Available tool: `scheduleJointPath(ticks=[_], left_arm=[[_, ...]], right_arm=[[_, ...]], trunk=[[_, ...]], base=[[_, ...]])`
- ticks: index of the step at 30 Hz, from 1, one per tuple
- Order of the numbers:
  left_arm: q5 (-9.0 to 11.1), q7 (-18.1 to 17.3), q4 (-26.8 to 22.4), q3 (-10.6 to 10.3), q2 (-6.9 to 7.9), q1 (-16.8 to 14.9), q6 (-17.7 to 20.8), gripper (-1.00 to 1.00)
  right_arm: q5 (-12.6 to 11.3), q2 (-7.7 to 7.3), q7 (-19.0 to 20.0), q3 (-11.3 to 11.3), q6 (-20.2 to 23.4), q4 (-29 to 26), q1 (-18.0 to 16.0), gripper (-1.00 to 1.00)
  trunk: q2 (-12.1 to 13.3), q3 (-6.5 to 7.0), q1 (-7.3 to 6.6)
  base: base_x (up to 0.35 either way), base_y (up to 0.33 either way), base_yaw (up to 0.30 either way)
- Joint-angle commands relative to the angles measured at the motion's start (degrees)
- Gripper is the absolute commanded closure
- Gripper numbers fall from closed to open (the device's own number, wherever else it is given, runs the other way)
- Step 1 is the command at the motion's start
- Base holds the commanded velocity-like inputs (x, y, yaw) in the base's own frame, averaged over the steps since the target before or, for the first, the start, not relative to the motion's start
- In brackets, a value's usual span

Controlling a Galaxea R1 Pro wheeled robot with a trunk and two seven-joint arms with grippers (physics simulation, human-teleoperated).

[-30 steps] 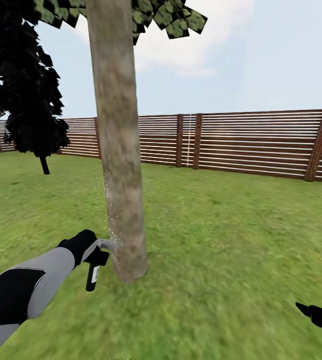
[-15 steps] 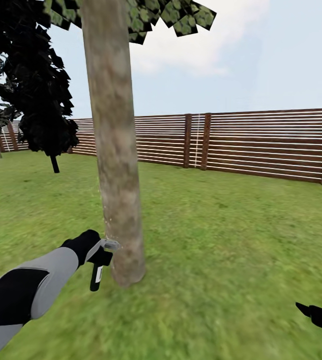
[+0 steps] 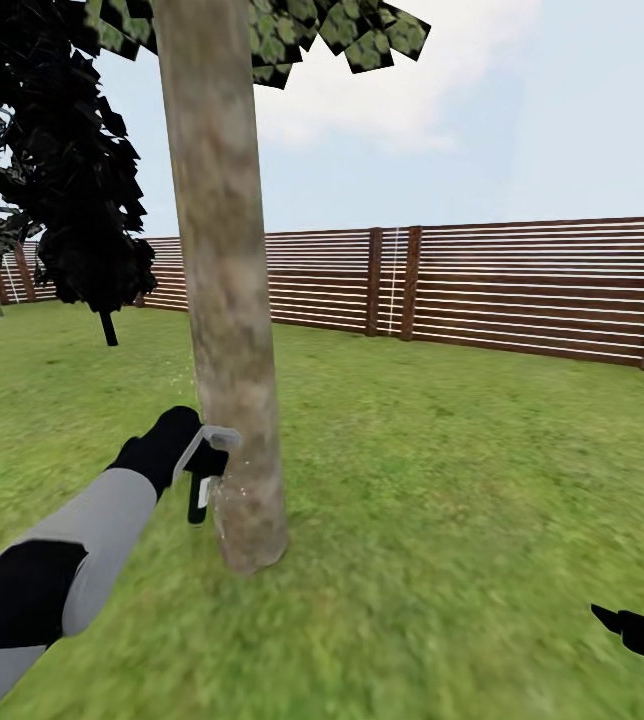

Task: In the garden, pick up the pesticide atomizer on the floor and spray pesticide onto both trees until each tree trunk is fully covered.

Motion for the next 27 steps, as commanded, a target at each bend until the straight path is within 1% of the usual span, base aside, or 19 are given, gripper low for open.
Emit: scheduleJointPath(ticks=[1, 4, 7, 10, 13, 23, 27], left_arm=[[-0.01, 0.01, -0.18, 0.01, 0.00, -0.05, 0.13, 1.00], [-0.09, 0.00, -0.49, 0.08, 0.08, -0.46, 0.37, 1.00], [-0.08, 0.00, -0.53, 0.08, 0.06, -1.83, 0.42, 1.00], [-0.02, 0.00, -0.54, 0.08, 0.02, -4.47, 0.50, 1.00], [0.06, 0.00, -0.48, 0.09, 0.04, -5.70, 0.51, 1.00], [0.13, 0.00, -0.36, 0.04, -0.05, -12.42, 0.76, 1.00], [0.14, 0.00, -0.21, 0.06, -0.74, -15.85, 0.93, 1.00]], right_arm=[[0.01, 0.00, 0.02, 0.00, 0.00, 0.00, 0.00, -1.00], [0.00, 0.00, 0.00, 0.01, 0.00, 0.00, -0.02, -1.00], [0.00, 0.00, -0.03, 0.01, 0.00, 0.00, 0.00, -1.00], [0.00, 0.00, -0.04, 0.00, 0.00, 0.05, 0.00, -1.00], [0.00, 0.00, -0.11, -0.01, 0.00, 0.08, -0.01, -1.00], [0.00, 0.00, -0.19, -0.04, 0.00, 0.09, 0.00, -1.00], [0.00, 0.00, -0.21, -0.04, 0.00, 0.09, 0.00, -1.00]], trunk=[[0.00, 0.00, 0.00], [0.00, 0.00, 0.00], [0.00, 0.00, 0.00], [0.00, 0.00, 0.00], [0.00, 0.00, 0.00], [0.00, 0.00, 0.00], [0.00, 0.00, 0.00]], base=[[0.000, 0.000, 0.000], [0.000, 0.000, 0.000], [0.000, 0.000, 0.000], [0.000, 0.000, 0.000], [0.000, 0.000, 0.000], [0.000, 0.000, 0.000], [0.000, 0.000, 0.000]])
